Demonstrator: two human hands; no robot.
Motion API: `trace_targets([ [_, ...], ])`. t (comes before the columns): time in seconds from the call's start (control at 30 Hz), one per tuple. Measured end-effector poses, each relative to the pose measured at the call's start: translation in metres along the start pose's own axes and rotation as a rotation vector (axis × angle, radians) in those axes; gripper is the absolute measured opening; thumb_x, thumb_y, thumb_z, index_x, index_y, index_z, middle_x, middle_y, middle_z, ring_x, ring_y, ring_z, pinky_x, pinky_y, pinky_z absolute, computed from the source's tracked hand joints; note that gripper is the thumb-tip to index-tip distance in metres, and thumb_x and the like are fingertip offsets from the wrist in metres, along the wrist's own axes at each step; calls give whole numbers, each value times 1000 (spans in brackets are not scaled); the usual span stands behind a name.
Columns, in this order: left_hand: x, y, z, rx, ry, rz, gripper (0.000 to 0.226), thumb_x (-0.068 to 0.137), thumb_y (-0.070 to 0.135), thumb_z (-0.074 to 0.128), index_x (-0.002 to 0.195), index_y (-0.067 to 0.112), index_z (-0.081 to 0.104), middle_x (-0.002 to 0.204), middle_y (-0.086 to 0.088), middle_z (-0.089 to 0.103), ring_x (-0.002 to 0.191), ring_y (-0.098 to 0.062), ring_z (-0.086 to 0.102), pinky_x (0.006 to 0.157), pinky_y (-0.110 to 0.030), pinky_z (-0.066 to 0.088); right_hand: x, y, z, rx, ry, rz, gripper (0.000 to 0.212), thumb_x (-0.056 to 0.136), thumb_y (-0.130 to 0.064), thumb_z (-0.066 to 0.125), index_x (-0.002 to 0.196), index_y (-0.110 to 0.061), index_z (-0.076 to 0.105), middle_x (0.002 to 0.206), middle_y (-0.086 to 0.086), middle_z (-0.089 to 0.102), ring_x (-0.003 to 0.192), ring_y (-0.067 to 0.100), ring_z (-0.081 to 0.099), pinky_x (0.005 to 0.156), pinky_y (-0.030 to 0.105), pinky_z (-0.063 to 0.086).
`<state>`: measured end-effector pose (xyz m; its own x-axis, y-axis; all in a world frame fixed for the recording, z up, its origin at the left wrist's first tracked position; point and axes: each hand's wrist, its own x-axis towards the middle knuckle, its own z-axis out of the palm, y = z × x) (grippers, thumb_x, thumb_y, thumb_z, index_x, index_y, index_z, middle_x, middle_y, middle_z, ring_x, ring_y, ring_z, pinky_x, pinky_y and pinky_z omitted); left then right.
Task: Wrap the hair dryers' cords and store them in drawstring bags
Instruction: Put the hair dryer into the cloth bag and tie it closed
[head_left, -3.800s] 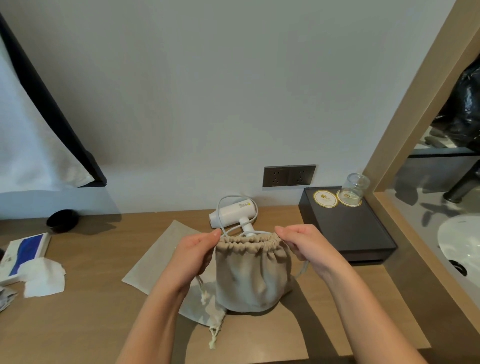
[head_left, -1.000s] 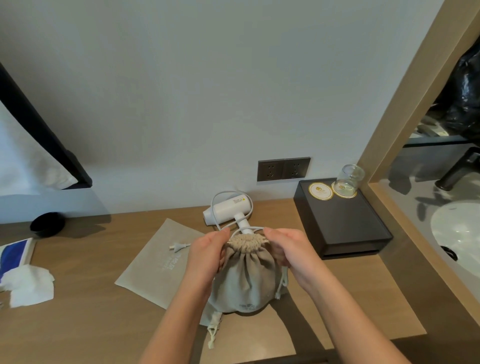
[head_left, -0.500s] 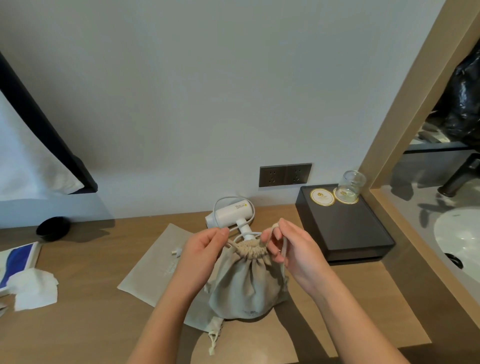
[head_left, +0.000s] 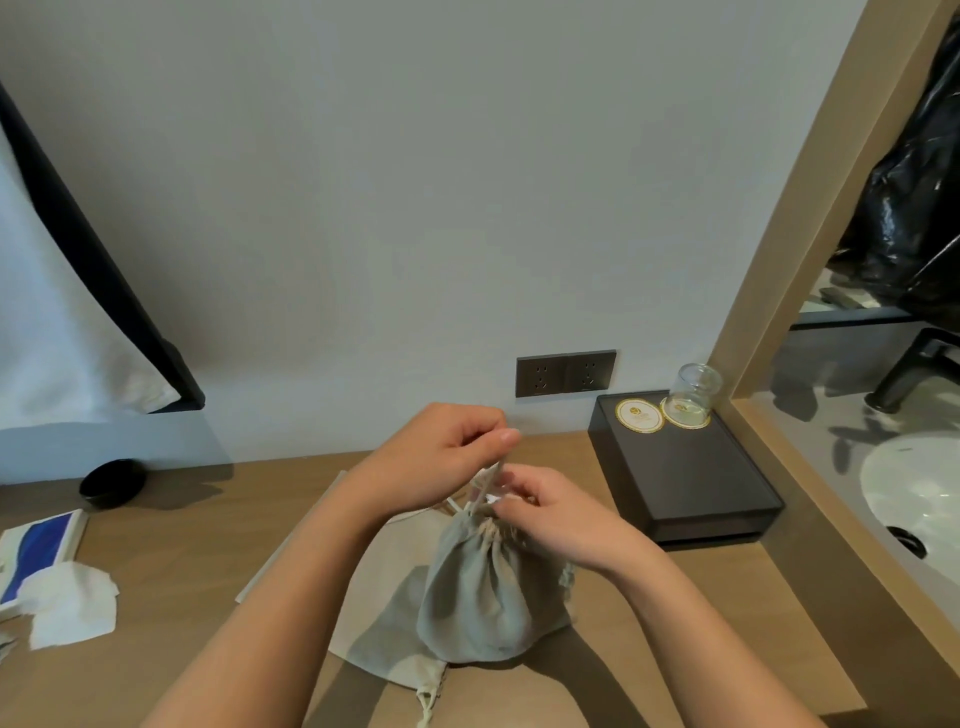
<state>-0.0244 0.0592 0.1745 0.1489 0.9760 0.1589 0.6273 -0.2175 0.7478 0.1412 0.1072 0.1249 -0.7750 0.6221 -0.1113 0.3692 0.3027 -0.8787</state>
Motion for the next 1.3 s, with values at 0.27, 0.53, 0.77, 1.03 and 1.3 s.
trace_targets([
  [0.27, 39, -14, 8, 30, -124, -60, 33, 97, 26, 52, 67, 12, 51, 59, 5, 41, 49, -1, 34, 49, -14, 30, -3, 0, 2, 60, -21, 26, 27, 98, -32, 53, 99, -17, 75, 94, -15, 71, 92, -4, 62, 90, 23, 46],
  [0.53, 44, -56, 19, -94, -79, -217, 36, 96, 31, 54, 62, 17, 52, 56, 8, 37, 49, -3, 32, 51, -21, 30, -9, 0, -2, 129, -46, 68, 31, 103, -15, 44, 103, 2, 69, 63, -21, 64, 54, -11, 54, 56, 6, 39],
  [0.77, -6, -59, 22, 2, 412, -65, 3, 84, 21, 68, 82, 21, 68, 83, 8, 65, 83, -8, 61, 77, -15, 44, -8, 0, -1, 198, -3, 121, 32, 103, -20, 45, 99, -4, 72, 46, -18, 45, 46, 2, 37, 46, 12, 27],
  [1.03, -50, -56, 36, 21, 229, -5, 27, 81, 45, 56, 98, 33, 73, 91, 21, 69, 88, -2, 65, 78, -19, 50, -1, 5, 1, 257, -35, 186, 35, 102, -29, 48, 81, -5, 63, 60, -5, 36, 52, 10, 27, 49, 22, 20],
  [1.3, -42, -58, 39, 359, 252, 155, 12, 89, 40, 53, 87, 34, 64, 79, 17, 64, 73, 1, 57, 71, -19, 34, -1, 3, 0, 260, -50, 208, 41, 101, -32, 49, 64, -25, 65, 60, -6, 39, 50, 9, 28, 49, 22, 20],
])
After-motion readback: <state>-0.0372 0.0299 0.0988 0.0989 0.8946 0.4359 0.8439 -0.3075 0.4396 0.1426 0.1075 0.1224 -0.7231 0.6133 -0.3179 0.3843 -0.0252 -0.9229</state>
